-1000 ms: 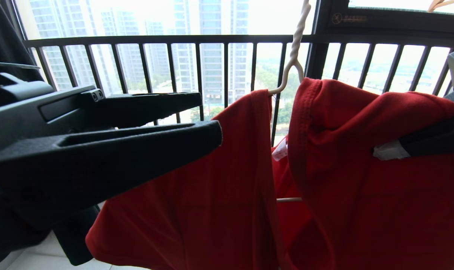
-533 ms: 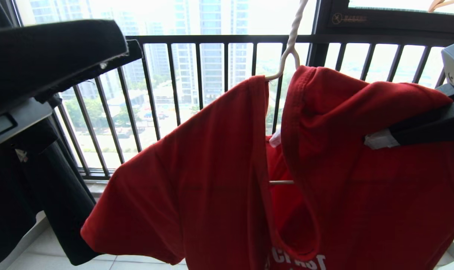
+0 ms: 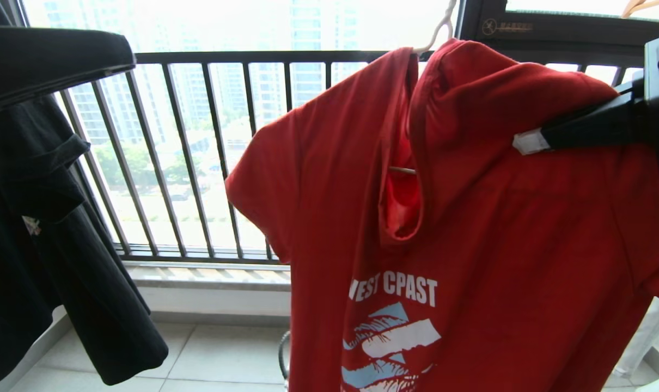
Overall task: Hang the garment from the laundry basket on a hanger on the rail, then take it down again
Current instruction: Hang the clothes rack on the clothesline
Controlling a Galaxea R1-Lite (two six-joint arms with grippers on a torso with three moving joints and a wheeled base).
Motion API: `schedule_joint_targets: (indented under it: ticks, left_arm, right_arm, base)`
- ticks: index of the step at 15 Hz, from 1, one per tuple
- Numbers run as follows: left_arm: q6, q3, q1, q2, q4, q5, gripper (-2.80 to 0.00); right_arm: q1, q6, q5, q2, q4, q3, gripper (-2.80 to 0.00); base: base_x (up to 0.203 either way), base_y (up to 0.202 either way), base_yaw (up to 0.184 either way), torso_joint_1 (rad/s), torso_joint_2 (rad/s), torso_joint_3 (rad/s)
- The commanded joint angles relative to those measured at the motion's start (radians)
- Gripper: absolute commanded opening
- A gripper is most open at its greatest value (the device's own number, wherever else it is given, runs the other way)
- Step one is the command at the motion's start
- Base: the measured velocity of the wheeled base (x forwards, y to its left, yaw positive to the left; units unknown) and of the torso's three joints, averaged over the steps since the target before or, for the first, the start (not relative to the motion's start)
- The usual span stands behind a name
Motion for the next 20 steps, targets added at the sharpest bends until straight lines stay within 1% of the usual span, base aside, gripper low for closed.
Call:
schedule_joint_targets:
  ticks: [1, 3, 4, 5, 6, 7, 8, 9, 11, 12, 13, 15, 18, 20]
  left_arm:
    - [0.003, -0.069, 0.07, 0.013, 0.107, 0.0, -2.8]
    - [0.017, -0.075, 0.124, 0.031, 0.118, 0.001, -2.8]
    - [0.028, -0.081, 0.151, 0.044, 0.129, 0.005, -2.8]
    - [0.036, -0.112, 0.171, 0.058, 0.179, 0.016, -2.8]
    - [0.042, -0.154, 0.18, 0.071, 0.253, 0.036, -2.8]
    - [0.047, -0.189, 0.184, 0.086, 0.314, 0.08, -2.8]
    - [0.053, -0.196, 0.186, 0.1, 0.325, 0.128, -2.8]
    - [0.079, -0.196, 0.187, 0.109, 0.328, 0.174, -2.8]
    - [0.157, -0.184, 0.186, 0.133, 0.33, 0.302, -2.8]
    - [0.176, -0.182, 0.186, 0.151, 0.33, 0.355, -2.8]
    - [0.182, -0.183, 0.186, 0.16, 0.329, 0.384, -2.8]
    - [0.181, -0.185, 0.186, 0.158, 0.327, 0.387, -2.8]
    - [0.184, -0.183, 0.186, 0.149, 0.324, 0.388, -2.8]
    - [0.184, -0.183, 0.186, 0.143, 0.324, 0.388, -2.8]
  right_arm:
    - [0.0, 0.071, -0.075, -0.025, 0.006, 0.0, -2.8]
    - [0.0, 0.133, -0.142, -0.052, 0.013, 0.004, -2.8]
    - [0.0, 0.149, -0.157, -0.073, 0.015, 0.014, -2.8]
    - [-0.001, 0.165, -0.162, -0.097, 0.014, 0.038, -2.8]
    - [-0.006, 0.18, -0.169, -0.115, 0.014, 0.062, -2.8]
    - [-0.014, 0.189, -0.182, -0.134, 0.012, 0.089, -2.8]
    - [-0.025, 0.201, -0.2, -0.149, 0.011, 0.113, -2.8]
    - [-0.028, 0.219, -0.22, -0.162, 0.011, 0.134, -2.8]
    - [-0.029, 0.269, -0.277, -0.202, 0.009, 0.202, -2.8]
    - [-0.029, 0.287, -0.305, -0.23, 0.006, 0.245, -2.8]
    - [-0.029, 0.304, -0.324, -0.267, 0.002, 0.28, -2.8]
    - [-0.029, 0.314, -0.342, -0.314, -0.03, 0.323, -2.8]
    - [-0.029, 0.312, -0.36, -0.352, -0.034, 0.347, -2.8]
    - [-0.029, 0.313, -0.39, -0.381, -0.034, 0.402, -2.8]
  base:
    - [0.0, 0.0, 0.0, 0.0, 0.0, 0.0]
    - [0.0, 0.0, 0.0, 0.0, 0.0, 0.0]
    - [0.0, 0.0, 0.0, 0.0, 0.0, 0.0]
    - [0.0, 0.0, 0.0, 0.0, 0.0, 0.0]
    - [0.0, 0.0, 0.0, 0.0, 0.0, 0.0]
    - [0.0, 0.0, 0.0, 0.0, 0.0, 0.0]
    - [0.0, 0.0, 0.0, 0.0, 0.0, 0.0]
    - [0.0, 0.0, 0.0, 0.0, 0.0, 0.0]
    - [0.0, 0.0, 0.0, 0.0, 0.0, 0.0]
    - [0.0, 0.0, 0.0, 0.0, 0.0, 0.0]
    - [0.0, 0.0, 0.0, 0.0, 0.0, 0.0]
    - [0.0, 0.0, 0.0, 0.045, -0.15, -0.114]
    - [0.0, 0.0, 0.0, 0.115, -0.39, -0.269]
    - [0.0, 0.0, 0.0, 0.156, -0.45, -0.302]
